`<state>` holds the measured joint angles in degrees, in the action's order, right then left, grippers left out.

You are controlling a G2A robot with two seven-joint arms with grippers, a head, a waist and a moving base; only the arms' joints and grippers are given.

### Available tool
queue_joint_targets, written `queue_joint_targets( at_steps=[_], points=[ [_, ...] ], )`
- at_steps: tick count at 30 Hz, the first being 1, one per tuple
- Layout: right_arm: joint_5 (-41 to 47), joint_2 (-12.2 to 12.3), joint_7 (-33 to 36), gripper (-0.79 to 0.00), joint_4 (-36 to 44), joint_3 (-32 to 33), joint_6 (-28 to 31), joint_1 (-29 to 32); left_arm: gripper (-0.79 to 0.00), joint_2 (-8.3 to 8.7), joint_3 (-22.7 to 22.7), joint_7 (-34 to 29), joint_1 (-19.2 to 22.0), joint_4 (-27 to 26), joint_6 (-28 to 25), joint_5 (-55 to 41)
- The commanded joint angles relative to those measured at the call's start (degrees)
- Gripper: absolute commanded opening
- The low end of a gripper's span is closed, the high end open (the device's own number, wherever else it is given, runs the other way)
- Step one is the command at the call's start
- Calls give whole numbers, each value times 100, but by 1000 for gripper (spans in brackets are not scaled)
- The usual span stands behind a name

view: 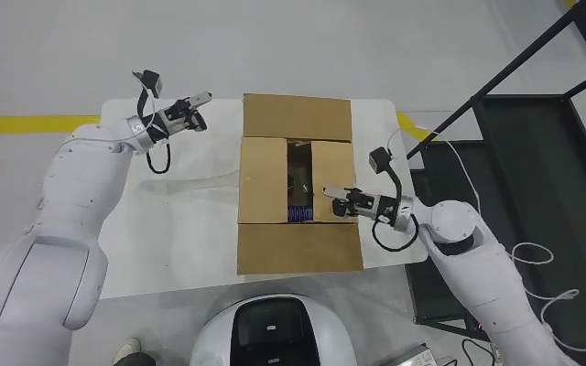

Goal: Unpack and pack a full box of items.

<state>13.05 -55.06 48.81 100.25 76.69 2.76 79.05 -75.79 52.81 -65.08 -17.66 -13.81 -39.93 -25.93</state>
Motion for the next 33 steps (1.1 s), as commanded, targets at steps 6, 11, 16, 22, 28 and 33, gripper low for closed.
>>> queue_joint_targets(
  at_steps=[6,11,16,22,28,33],
  points=[
    [-390,-178,-423,0,-210,-973,-602,-599,0,726,251,103,-1015,-2141,-32,520],
    [-233,-298,-460,0,-506,-1357,-908,-1042,0,1298,747,-410,-1835,-3734,481,315],
    [-147,-324,-493,0,-578,-1391,-904,-1137,0,1462,897,-529,-2065,-4131,600,336],
    [-147,-324,-493,0,-578,-1391,-904,-1137,0,1462,897,-529,-2065,-4131,600,336],
    [-147,-324,-493,0,-578,-1391,-904,-1137,0,1462,897,-529,-2065,-4131,600,336],
    [-113,-341,-569,0,-634,-1425,-916,-1066,0,1510,845,-925,-2302,-4802,996,138]
  ],
)
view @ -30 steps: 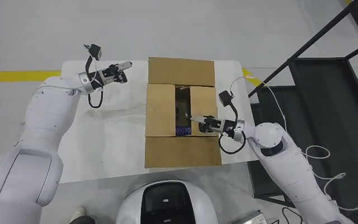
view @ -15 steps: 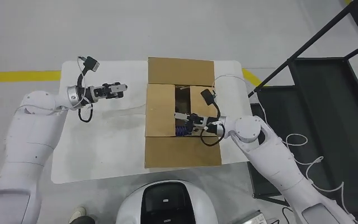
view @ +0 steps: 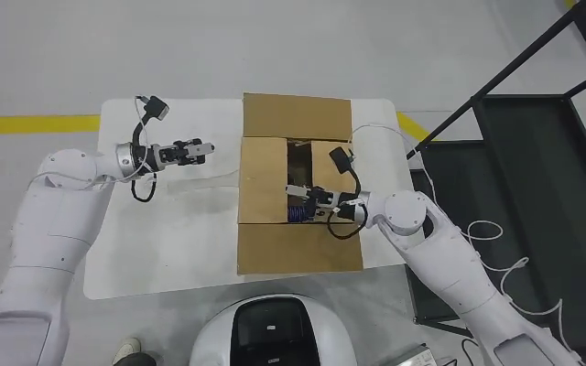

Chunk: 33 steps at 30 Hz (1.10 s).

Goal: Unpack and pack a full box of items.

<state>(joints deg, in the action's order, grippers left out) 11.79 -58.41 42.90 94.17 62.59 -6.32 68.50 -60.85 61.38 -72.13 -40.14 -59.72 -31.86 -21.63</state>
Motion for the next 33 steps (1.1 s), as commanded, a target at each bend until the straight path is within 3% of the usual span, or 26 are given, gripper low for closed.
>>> queue_joint_targets(
  at_steps=[1,5,9,18,26,33],
  points=[
    [40,-18,51,0,-74,-49,-17,-49,0,51,-22,-430,-87,-443,399,-440],
    [55,-100,168,0,-305,-328,-11,-311,0,278,116,-871,-150,-931,838,-568],
    [94,-215,170,0,-537,-650,34,-622,0,463,203,-1050,-117,-923,1017,-802],
    [397,-424,314,0,-796,-1082,234,-1072,0,615,-241,-1156,33,-693,1123,-1316],
    [833,-459,524,0,-531,-997,436,-993,0,645,-730,-256,185,-68,223,-1127],
    [1041,-647,283,0,-314,-1394,479,-1242,0,682,-721,735,364,497,-766,-1278]
  ],
)
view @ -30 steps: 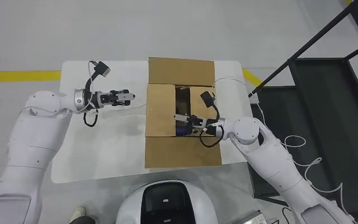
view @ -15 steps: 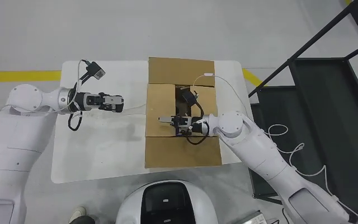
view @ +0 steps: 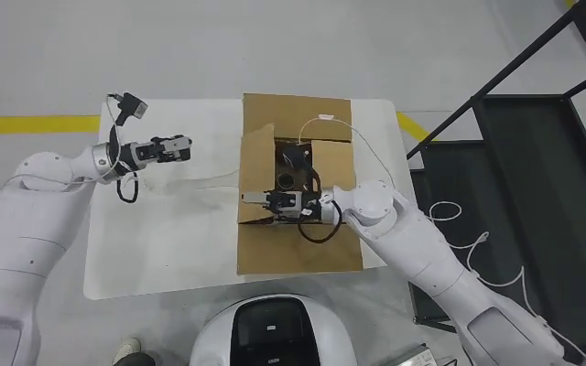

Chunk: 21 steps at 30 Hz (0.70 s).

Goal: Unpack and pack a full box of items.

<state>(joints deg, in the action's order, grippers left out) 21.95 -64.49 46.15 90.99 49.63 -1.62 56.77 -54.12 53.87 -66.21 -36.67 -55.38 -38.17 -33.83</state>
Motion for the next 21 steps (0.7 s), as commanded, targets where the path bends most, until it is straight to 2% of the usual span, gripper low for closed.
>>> queue_joint_targets(
  at_steps=[1,8,14,17,21],
  points=[
    [38,-81,-79,0,0,-194,27,-137,0,16,45,219,24,81,-211,-104],
    [-478,-462,-306,0,-229,-1127,354,-792,0,98,375,494,-102,-48,-486,-834],
    [-691,-923,-666,0,-938,-1921,320,-1309,0,118,437,190,-277,-375,-182,-1233],
    [-663,-1081,-714,0,-1206,-2076,352,-1436,0,52,294,47,-274,-363,-38,-1353],
    [-658,-1115,-666,0,-1329,-1984,292,-1436,0,-129,-66,-133,-136,1,142,-1438]
  ],
)
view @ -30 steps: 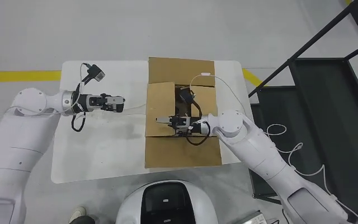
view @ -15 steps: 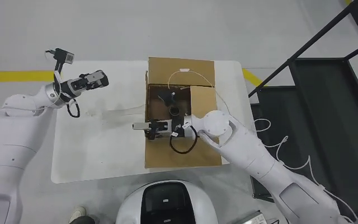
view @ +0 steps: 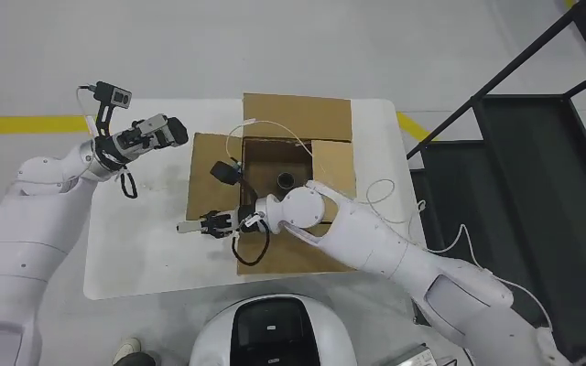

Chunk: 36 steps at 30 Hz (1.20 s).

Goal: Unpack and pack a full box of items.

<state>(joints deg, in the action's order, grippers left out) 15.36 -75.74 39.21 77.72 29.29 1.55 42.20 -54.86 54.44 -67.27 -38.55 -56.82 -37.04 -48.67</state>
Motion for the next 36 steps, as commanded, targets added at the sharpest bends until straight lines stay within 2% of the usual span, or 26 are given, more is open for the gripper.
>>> queue_joint_targets(
  at_steps=[1,4,7,13,17,19,23,30,33,36],
  points=[
    [-6,27,55,0,15,109,-45,51,0,-111,-228,-40,105,244,43,63],
    [17,140,283,0,162,388,-28,215,0,-285,-522,-67,241,604,70,119],
    [236,357,630,0,338,953,278,575,0,-429,-707,-41,343,948,44,138],
    [968,889,1523,0,861,2581,564,1714,0,-586,-923,81,482,1489,-78,583],
    [994,1152,1649,0,1366,3560,537,2536,0,-675,-1066,307,561,1868,-303,1062],
    [931,1238,1637,0,1607,3931,668,2895,0,-751,-1176,688,621,2080,-505,1482],
    [900,1329,1565,0,1650,4404,1020,3390,0,-970,-1481,1351,610,2109,-557,2111],
    [1123,1387,1550,0,1596,4770,1095,3687,0,-1301,-1760,1780,664,2222,-585,2440],
    [1144,1407,1558,0,1649,4872,1086,3775,0,-1356,-1714,1877,777,2383,-745,2473],
    [1219,1429,1599,0,1718,4997,1093,3881,0,-1333,-1560,1812,924,2442,-1001,2417]
  ],
)
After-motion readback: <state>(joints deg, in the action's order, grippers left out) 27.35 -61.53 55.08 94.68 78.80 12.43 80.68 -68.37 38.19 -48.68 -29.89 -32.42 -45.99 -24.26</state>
